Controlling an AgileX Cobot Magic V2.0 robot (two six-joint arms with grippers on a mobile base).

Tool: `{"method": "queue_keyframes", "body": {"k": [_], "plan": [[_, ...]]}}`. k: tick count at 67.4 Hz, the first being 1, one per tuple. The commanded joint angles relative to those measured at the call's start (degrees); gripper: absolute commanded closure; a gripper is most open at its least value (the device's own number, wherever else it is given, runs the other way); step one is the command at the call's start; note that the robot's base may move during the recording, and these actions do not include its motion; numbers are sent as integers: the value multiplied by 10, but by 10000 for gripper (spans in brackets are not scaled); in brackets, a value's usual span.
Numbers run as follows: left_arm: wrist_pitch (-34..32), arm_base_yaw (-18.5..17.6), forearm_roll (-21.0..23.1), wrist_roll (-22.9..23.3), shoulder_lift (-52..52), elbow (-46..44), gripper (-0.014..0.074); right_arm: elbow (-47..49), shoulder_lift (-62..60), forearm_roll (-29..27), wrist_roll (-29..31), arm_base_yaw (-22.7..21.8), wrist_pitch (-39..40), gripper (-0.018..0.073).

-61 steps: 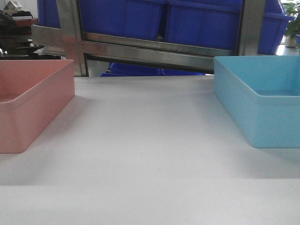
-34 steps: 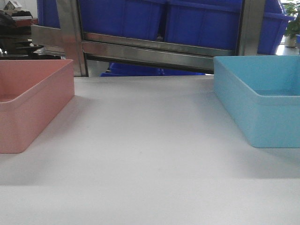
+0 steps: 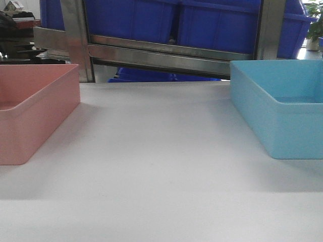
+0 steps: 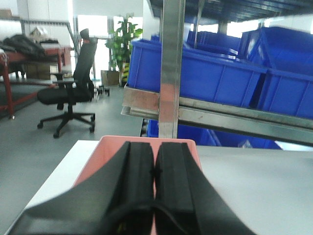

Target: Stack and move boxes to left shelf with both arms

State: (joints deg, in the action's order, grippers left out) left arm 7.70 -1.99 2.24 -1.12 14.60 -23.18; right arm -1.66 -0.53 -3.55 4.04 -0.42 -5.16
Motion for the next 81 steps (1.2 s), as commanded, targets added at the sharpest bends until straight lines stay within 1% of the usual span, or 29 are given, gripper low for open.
{"method": "queue_keyframes", "body": {"k": [1, 6, 8, 14, 19, 26, 29, 33, 38, 40, 42, 43, 47, 49, 54, 61, 65, 74, 77, 81], "plan": [[32, -3, -5, 0, 75, -93, 595, 10, -12, -1, 3, 1, 46, 524], [102, -3, -5, 0, 163, -173, 594, 10, -12, -1, 3, 1, 46, 524], [120, -3, -5, 0, 186, -191, 591, 10, -12, -1, 3, 1, 46, 524], [171, -3, -5, 0, 261, -250, 526, 10, -12, -1, 3, 1, 46, 524], [199, -3, -4, 0, 313, -289, 426, 10, -12, -1, 3, 1, 46, 524], [223, -3, -3, 0, 388, -343, 206, 10, -12, -1, 3, 1, 46, 524], [231, -3, -4, 0, 417, -366, 136, 10, -12, -1, 3, 1, 46, 524], [254, 5, -5, 0, 454, -397, 80, 10, -12, -1, 3, 1, 46, 524], [300, 27, -5, -3, 500, -440, 73, 10, -12, -1, 3, 1, 46, 524], [318, 37, -5, -16, 521, -460, 73, 10, -12, -1, 3, 1, 46, 524], [339, 51, 0, -34, 538, -476, 73, 10, -12, -1, 3, 1, 46, 524], [349, 60, 5, -50, 551, -488, 73, 10, -12, -1, 3, 1, 46, 524], [367, 86, 26, -90, 581, -515, 73, 10, -12, -1, 3, 1, 46, 524], [375, 100, 36, -118, 599, -531, 73, 10, -12, -1, 3, 1, 46, 524], [389, 139, 58, -153, 637, -560, 73, 10, -12, -1, 3, 1, 46, 524], [385, 175, 70, -180, 684, -585, 75, 10, -12, -1, 3, 1, 46, 524], [367, 187, 70, -180, 711, -591, 75, 10, -12, -1, 3, 1, 46, 524], [317, 193, 70, -201, 770, -592, 75, 10, -12, -1, 3, 1, 46, 524], [304, 193, 75, -205, 790, -592, 75, 10, -12, -1, 3, 1, 46, 524], [293, 193, 93, -205, 814, -592, 75, 10, -12, -1, 3, 1, 46, 524]]}}
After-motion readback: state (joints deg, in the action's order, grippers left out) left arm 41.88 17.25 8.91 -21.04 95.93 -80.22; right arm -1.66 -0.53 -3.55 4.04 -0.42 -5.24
